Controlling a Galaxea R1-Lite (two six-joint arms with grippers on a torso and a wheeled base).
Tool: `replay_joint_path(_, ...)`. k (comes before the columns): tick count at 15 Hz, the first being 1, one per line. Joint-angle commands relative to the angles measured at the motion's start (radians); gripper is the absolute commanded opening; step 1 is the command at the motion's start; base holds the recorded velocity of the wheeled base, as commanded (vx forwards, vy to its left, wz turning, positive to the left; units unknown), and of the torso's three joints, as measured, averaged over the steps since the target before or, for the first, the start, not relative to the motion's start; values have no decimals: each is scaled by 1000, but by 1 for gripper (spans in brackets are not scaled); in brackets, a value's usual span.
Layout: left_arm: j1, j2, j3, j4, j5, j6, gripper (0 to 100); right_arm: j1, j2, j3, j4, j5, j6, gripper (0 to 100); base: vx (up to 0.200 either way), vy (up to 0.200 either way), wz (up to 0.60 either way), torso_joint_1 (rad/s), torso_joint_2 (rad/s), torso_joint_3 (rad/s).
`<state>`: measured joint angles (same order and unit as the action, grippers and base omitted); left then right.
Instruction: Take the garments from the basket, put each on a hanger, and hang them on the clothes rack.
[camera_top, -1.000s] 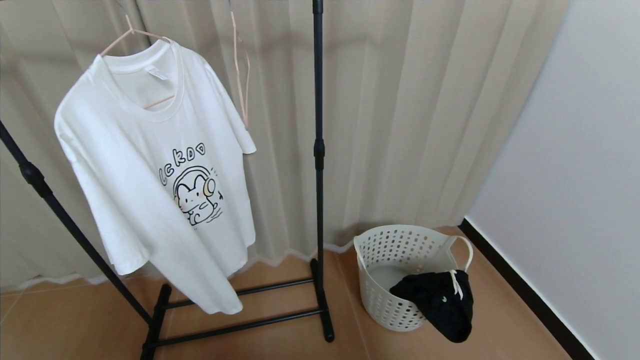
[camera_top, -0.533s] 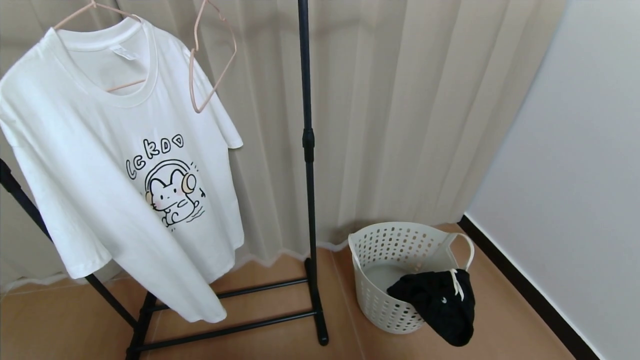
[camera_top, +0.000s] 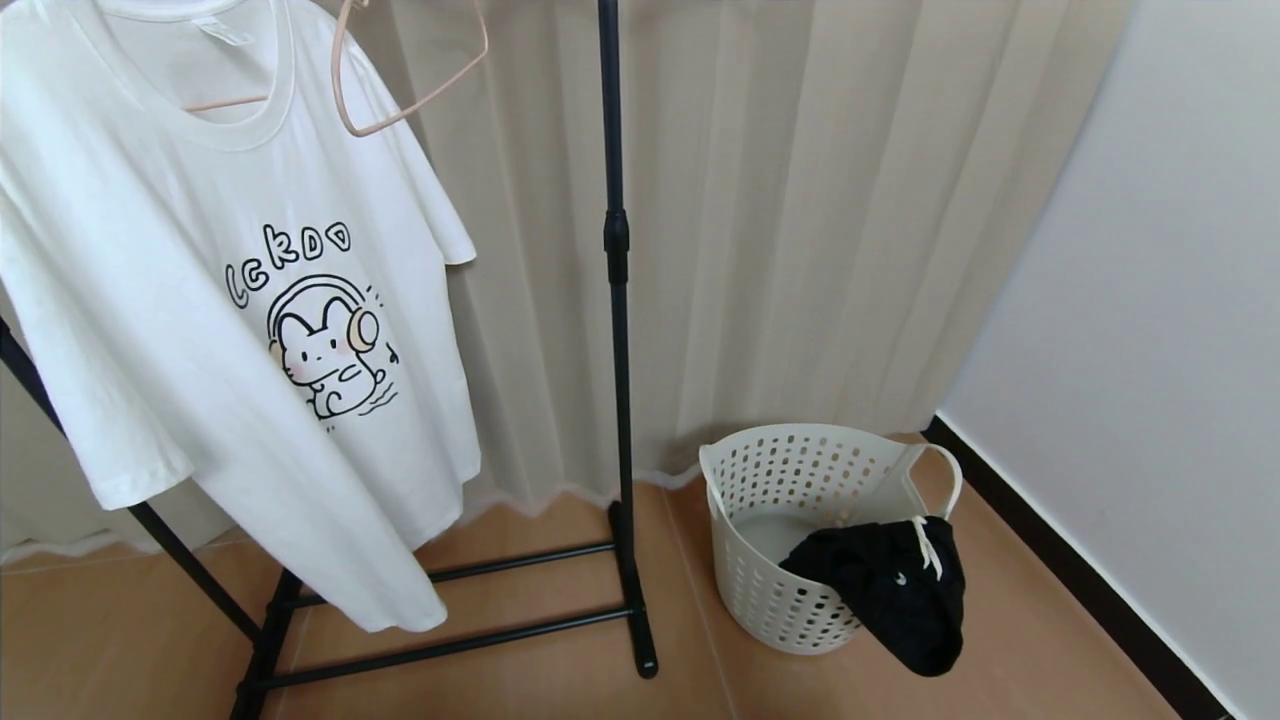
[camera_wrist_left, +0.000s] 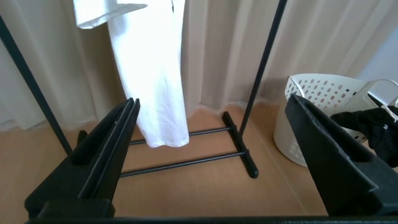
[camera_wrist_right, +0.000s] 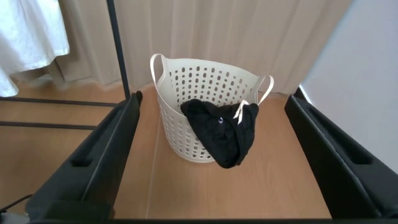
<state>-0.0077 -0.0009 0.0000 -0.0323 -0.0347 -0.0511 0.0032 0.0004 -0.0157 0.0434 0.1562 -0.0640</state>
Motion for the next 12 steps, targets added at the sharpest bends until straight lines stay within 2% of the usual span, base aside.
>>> replay_joint_path(1,0,1,0,2,1,0,100,0,0,0,1,0,0,100,0,0,0,12,178,198)
replay_joint_path(5,0,1,0,2,-1,0,100,0,0,0,0,0,0,100,0,0,0,8,46,23)
replay_joint_path(12,0,1,0,2,-1,-1,100,0,0,0,0,-1,1,100,0,0,0,3,1,-180)
